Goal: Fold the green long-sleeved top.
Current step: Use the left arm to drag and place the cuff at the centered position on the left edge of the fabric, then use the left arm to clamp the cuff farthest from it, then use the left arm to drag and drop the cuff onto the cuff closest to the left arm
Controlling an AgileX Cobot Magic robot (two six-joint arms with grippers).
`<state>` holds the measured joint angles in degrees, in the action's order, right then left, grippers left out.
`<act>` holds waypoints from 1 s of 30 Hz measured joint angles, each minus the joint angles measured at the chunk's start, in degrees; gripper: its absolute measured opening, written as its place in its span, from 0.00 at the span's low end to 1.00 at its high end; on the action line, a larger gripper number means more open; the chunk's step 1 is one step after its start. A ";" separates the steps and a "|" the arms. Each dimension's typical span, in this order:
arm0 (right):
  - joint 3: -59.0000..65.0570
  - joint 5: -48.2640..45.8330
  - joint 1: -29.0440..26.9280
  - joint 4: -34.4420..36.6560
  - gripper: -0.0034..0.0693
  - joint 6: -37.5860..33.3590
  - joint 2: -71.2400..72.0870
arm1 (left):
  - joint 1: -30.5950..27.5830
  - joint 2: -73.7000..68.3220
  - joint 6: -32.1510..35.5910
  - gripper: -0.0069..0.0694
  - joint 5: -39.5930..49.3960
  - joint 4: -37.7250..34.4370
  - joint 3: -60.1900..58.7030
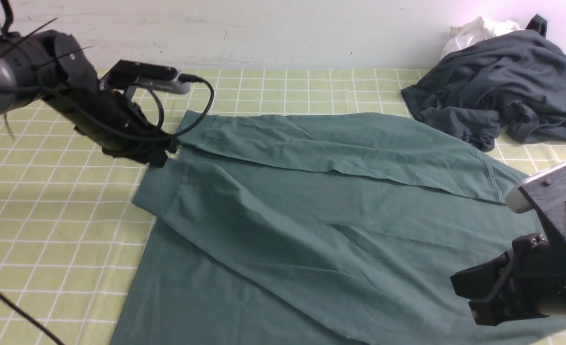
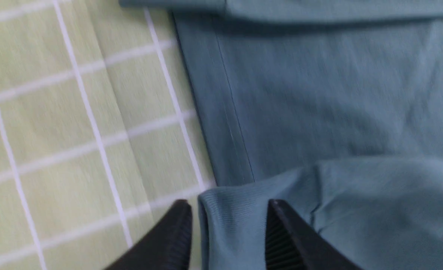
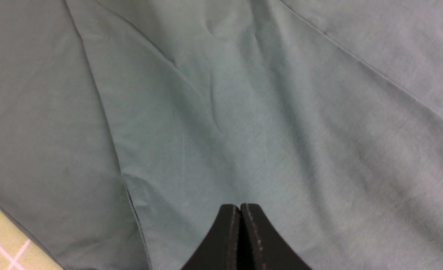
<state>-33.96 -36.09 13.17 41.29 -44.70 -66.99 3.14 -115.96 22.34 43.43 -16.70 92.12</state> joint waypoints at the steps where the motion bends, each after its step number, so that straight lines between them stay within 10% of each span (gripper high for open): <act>1: 0.00 0.00 0.00 0.06 0.03 0.00 0.00 | 0.00 -1.39 -0.42 0.54 0.00 0.00 2.31; 6: 0.00 0.17 0.00 0.47 0.03 0.00 0.00 | 0.00 -12.05 -5.36 0.75 -0.75 0.29 16.61; 12: 0.00 0.31 0.00 0.47 0.03 0.00 0.00 | -0.04 -22.78 -10.00 0.75 -1.36 1.01 27.16; 17: 0.00 0.57 0.00 0.47 0.03 0.00 -0.07 | -0.04 -27.26 -10.79 0.58 -0.94 1.25 32.44; 22: 0.00 0.62 0.00 0.65 0.03 0.00 -0.07 | -0.04 -26.97 -10.56 0.18 3.88 1.39 34.51; 30: 0.00 0.20 0.00 0.65 0.03 0.00 -0.07 | 1.07 -14.68 -7.85 0.11 25.22 1.80 34.75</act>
<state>-33.96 -35.89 13.17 41.94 -44.70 -67.05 4.21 -130.65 14.49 68.66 -14.90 126.87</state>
